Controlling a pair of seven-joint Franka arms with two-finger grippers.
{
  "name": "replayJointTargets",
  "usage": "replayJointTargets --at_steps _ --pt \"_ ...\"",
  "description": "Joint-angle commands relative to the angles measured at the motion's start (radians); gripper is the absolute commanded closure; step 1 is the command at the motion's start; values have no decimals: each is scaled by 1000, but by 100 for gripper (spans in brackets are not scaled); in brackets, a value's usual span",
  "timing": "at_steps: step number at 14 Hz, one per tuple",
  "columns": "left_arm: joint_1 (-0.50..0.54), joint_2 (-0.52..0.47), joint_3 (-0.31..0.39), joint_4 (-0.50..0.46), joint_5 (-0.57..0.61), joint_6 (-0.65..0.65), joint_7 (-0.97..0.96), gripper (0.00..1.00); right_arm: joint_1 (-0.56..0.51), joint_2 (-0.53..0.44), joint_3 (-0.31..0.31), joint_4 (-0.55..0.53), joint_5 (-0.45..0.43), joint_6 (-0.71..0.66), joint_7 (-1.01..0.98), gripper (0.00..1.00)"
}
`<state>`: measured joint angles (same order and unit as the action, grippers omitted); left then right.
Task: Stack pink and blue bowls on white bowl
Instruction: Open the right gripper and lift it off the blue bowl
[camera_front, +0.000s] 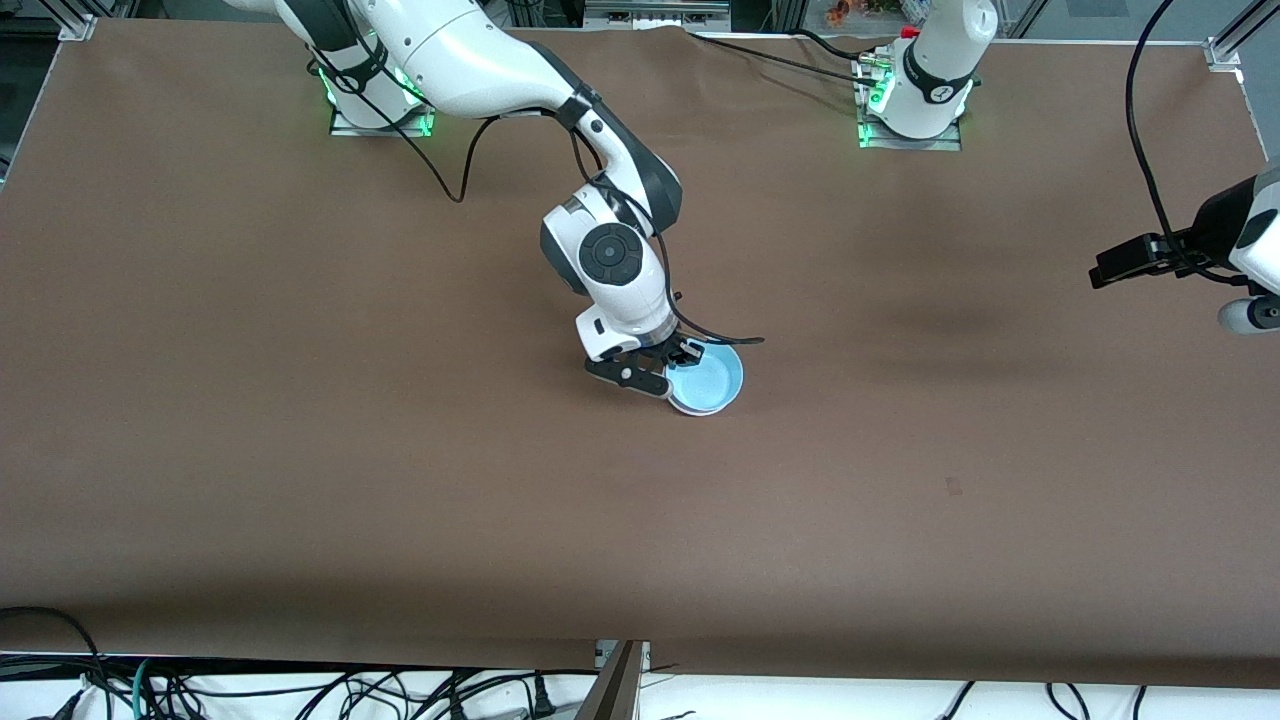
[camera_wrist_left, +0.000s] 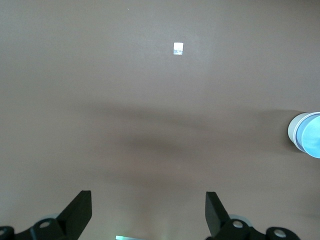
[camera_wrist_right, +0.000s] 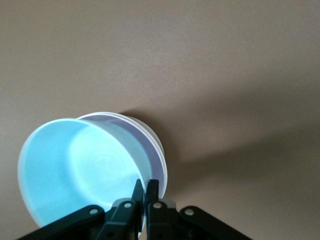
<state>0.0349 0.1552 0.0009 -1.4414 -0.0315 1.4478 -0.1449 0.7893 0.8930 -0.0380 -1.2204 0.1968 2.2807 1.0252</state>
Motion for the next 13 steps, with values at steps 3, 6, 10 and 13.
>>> replayJointTargets --at_steps 3,6,10,13 --pt "31 34 -2 35 -93 -18 24 0 -15 -26 -16 36 -13 -23 10 0" --pt "34 35 -7 38 -96 -18 22 0 -65 -115 -63 36 -17 -111 -72 0" --pt "33 35 -10 38 -93 -18 21 0 -104 -192 -82 27 -5 -225 -186 0" --pt "28 35 -16 44 -77 -18 21 0 -108 -216 -102 25 -5 -277 -201 0"
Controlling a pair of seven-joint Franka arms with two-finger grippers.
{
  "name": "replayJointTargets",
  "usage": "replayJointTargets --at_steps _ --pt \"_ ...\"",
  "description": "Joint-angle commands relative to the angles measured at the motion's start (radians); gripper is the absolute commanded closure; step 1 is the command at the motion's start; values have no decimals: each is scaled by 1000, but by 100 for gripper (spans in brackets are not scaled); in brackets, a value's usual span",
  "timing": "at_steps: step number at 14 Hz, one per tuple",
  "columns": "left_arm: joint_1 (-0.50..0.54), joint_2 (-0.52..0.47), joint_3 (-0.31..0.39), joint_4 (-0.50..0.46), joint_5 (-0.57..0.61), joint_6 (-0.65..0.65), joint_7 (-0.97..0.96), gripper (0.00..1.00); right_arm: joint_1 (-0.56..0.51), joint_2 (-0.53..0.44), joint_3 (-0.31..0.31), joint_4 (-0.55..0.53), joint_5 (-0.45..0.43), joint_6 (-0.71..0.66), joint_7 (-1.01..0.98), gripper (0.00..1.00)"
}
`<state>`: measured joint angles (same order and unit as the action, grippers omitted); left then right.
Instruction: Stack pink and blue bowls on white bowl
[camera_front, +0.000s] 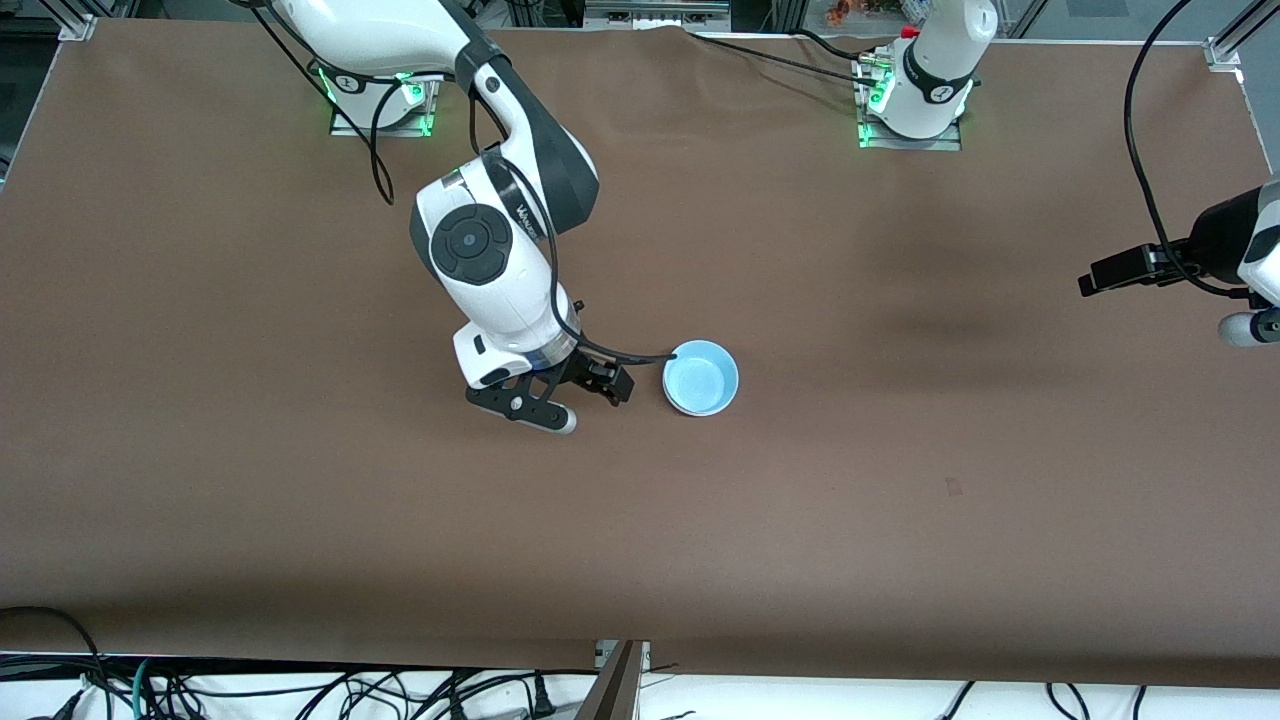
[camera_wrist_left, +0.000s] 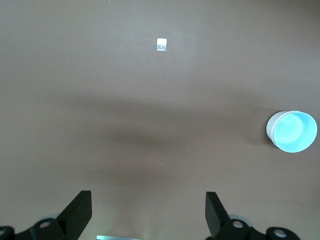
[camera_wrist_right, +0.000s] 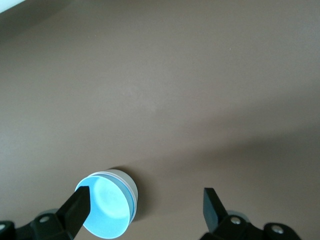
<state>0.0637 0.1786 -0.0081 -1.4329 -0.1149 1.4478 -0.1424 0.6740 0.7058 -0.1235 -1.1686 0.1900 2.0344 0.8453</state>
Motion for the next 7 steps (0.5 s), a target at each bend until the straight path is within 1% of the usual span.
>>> replayJointTargets --at_steps 1,3,7 --pt "-5 13 -6 48 12 -18 17 0 3 -35 -21 -26 2 -60 -32 0" --pt "-12 13 -7 51 52 -18 18 0 -4 -54 -19 -46 2 -82 -43 0" --pt "-19 13 -7 51 55 -18 18 0 1 -51 -16 -48 2 -75 -37 0"
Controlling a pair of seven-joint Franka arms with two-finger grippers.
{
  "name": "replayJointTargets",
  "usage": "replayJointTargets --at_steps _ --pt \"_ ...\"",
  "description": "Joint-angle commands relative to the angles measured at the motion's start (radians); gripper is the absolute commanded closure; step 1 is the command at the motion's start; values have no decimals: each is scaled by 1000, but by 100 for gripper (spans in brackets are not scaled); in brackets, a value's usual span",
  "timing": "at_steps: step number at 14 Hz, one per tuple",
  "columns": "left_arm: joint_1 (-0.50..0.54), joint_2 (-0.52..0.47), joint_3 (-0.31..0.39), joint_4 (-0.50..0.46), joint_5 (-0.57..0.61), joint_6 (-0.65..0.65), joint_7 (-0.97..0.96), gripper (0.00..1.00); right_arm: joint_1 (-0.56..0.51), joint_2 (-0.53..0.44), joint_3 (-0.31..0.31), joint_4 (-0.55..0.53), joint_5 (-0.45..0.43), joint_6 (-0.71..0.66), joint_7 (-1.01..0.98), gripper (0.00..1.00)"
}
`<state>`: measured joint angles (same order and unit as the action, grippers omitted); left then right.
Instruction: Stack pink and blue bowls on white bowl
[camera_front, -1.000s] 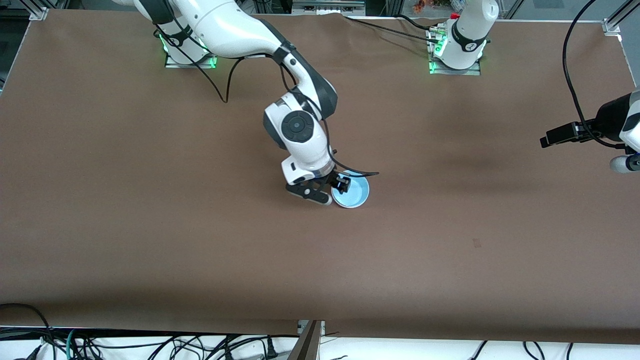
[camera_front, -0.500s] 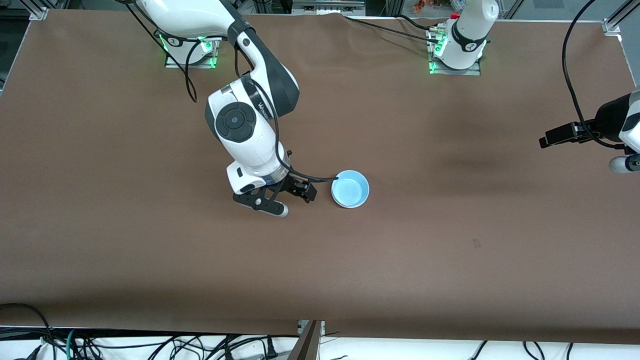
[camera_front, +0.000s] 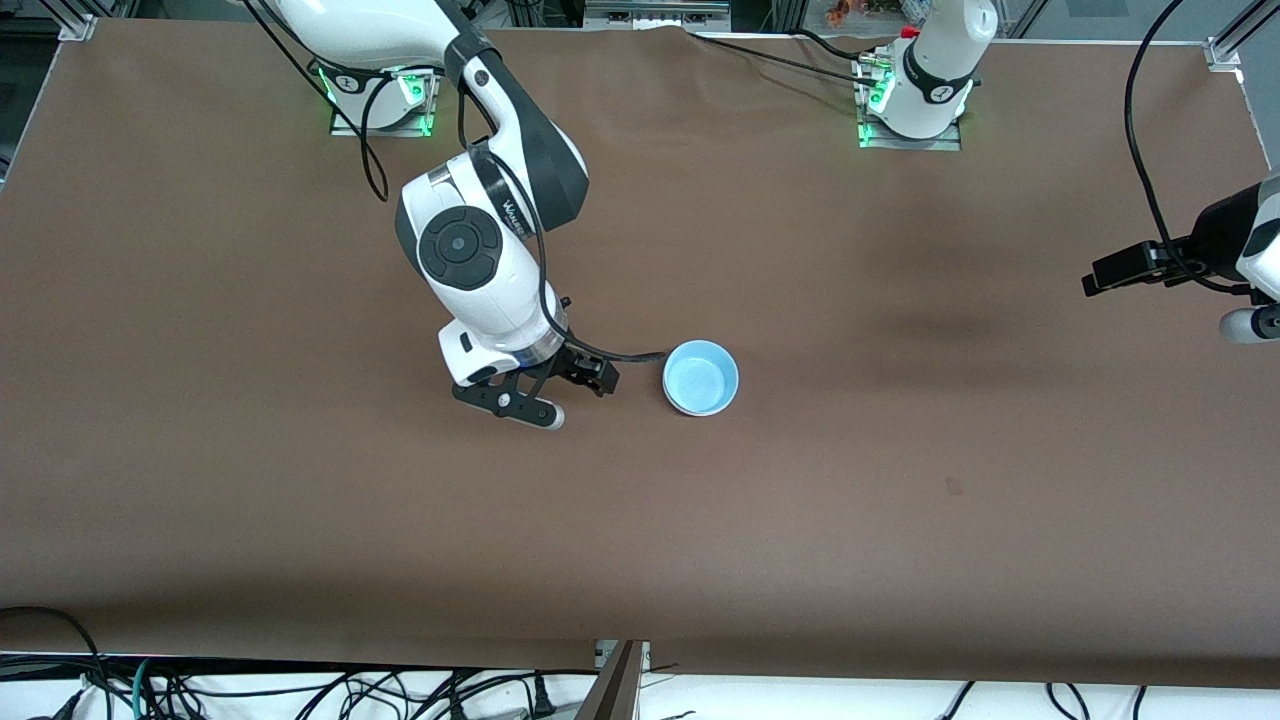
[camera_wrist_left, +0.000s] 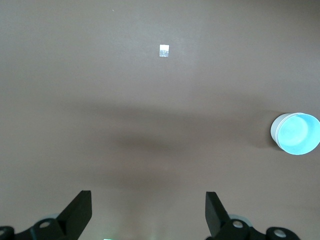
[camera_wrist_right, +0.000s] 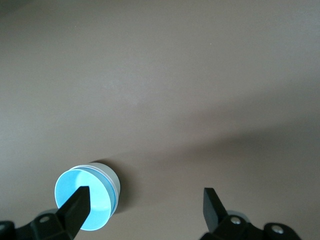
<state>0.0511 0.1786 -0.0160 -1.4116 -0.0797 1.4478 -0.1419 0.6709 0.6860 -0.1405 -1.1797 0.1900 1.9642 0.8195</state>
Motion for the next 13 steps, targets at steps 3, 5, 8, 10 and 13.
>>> replayJointTargets --at_steps 3,5,8,10,13 --pt "-8 13 1 29 21 -18 18 0 -8 -71 -2 -66 -3 -31 -52 0" --pt "-7 13 2 31 20 -18 18 0 -13 -205 -28 -202 0 -39 -132 0" --pt "-5 12 4 31 21 -20 18 0 -13 -476 -94 -433 0 -80 -273 0" --pt "-5 12 5 31 21 -20 18 0 -13 -600 -161 -460 -10 -236 -370 0" --pt "-7 13 2 31 23 -20 18 0 -11 -663 -254 -428 -84 -408 -546 0"
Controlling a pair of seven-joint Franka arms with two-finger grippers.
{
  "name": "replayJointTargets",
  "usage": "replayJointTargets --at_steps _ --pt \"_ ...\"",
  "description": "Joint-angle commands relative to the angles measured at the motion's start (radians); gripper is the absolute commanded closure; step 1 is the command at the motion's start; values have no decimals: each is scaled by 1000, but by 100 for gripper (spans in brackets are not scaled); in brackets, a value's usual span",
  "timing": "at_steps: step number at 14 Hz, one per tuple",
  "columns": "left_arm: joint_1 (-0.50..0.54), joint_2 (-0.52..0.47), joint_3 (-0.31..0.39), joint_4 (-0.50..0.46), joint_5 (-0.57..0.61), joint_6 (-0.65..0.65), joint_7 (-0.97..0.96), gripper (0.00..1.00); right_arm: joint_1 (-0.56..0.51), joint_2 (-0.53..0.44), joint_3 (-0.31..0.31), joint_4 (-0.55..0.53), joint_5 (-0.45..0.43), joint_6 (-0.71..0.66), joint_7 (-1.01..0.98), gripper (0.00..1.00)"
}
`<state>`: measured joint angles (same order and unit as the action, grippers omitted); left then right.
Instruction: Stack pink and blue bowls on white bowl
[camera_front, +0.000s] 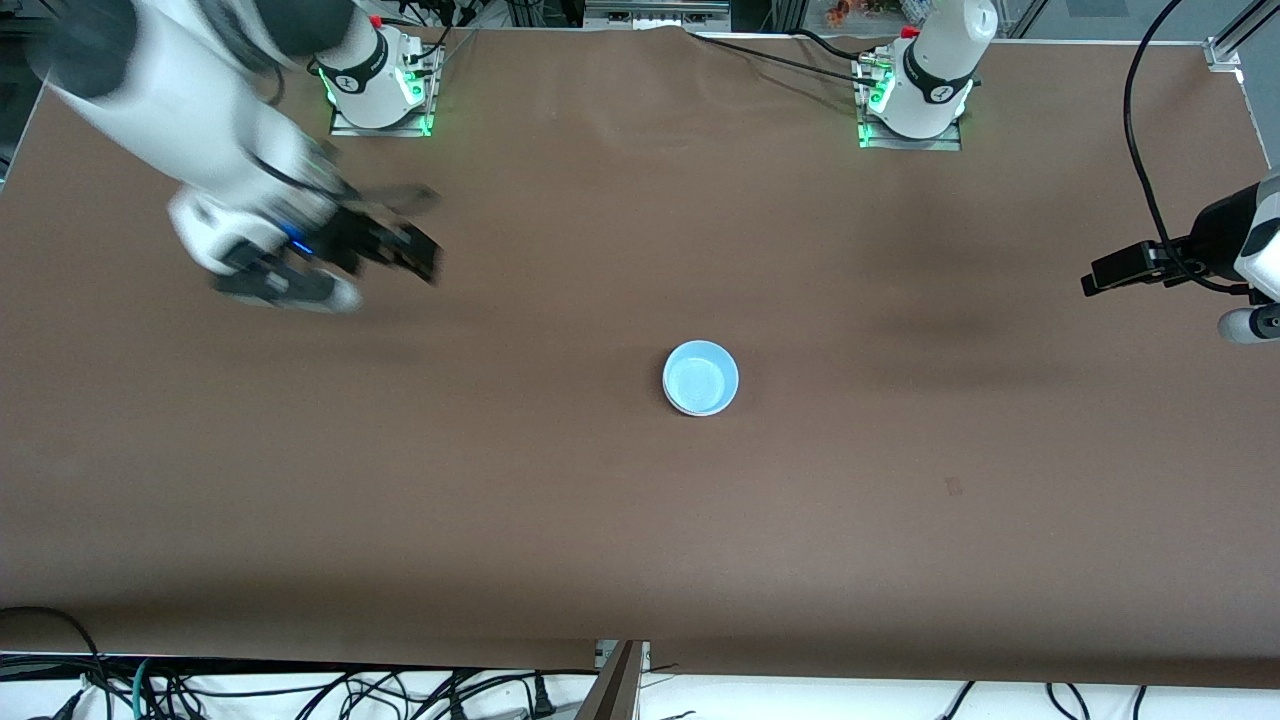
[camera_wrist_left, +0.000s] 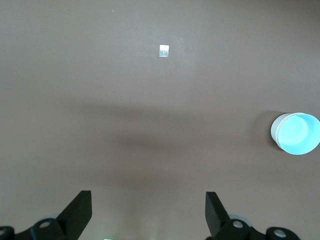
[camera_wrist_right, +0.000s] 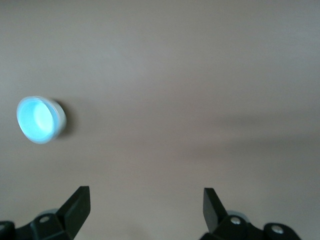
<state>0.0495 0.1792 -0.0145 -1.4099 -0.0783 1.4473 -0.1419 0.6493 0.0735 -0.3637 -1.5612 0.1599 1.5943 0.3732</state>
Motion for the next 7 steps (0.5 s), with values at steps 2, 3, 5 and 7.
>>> replayJointTargets --at_steps 2,3,5,7 --pt "-7 11 1 31 22 -19 18 0 9 -70 -63 -43 -112 -51 -227 0" --pt "-7 11 -1 31 22 -19 19 0 10 -70 -75 -43 -118 -62 -255 0" --pt "-7 11 -2 31 23 -19 19 0 9 -69 -78 -28 -120 -63 -260 0" --pt "-19 11 -2 31 43 -19 19 0 9 -66 -89 -14 -122 -63 -266 0"
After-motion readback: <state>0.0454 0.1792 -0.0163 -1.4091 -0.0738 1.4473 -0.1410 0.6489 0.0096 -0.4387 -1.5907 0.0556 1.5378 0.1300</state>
